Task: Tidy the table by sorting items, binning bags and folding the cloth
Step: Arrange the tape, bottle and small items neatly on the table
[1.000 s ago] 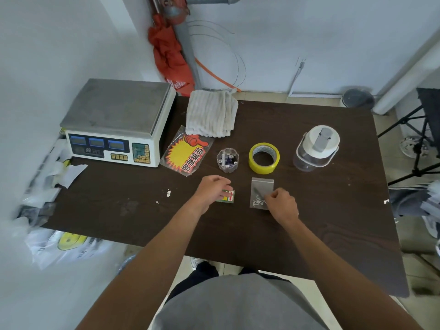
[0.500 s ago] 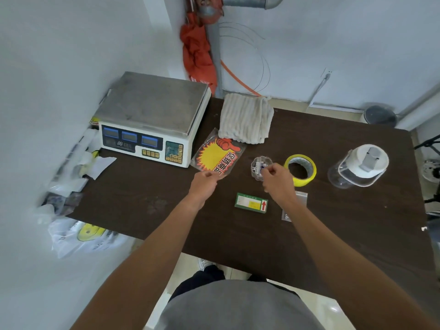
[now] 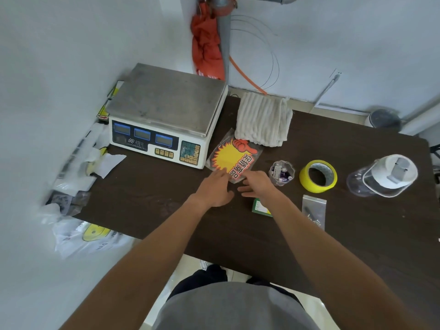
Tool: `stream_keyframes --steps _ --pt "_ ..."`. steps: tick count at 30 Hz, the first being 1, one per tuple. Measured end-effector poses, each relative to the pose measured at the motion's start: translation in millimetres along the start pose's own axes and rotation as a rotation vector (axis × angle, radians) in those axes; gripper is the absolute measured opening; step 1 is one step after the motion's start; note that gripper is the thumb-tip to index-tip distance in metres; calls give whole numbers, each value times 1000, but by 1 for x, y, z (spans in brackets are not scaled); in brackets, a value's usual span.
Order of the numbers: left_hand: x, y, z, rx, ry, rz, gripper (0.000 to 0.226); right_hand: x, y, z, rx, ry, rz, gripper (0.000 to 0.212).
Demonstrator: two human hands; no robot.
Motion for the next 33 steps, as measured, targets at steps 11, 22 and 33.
stream_keyframes --steps 11,22,33 --pt "7 5 -5 25 125 96 68 -18 15 12 -184 235 136 24" --pt "18 0 -4 -56 -51 60 53 -21 22 30 -269 7 35 12" --pt "18 -21 4 -45 -77 -6 58 -19 7 34 -264 156 51 7"
Point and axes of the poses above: each hand's wrist, its own y-axis towards the middle knuckle, its own z-axis out of the palm, x = y × z, the point moved 3 cm from there along y, towards the middle knuckle, and after that the axes turned 11 degrees about -z, right-handed, at the moved point
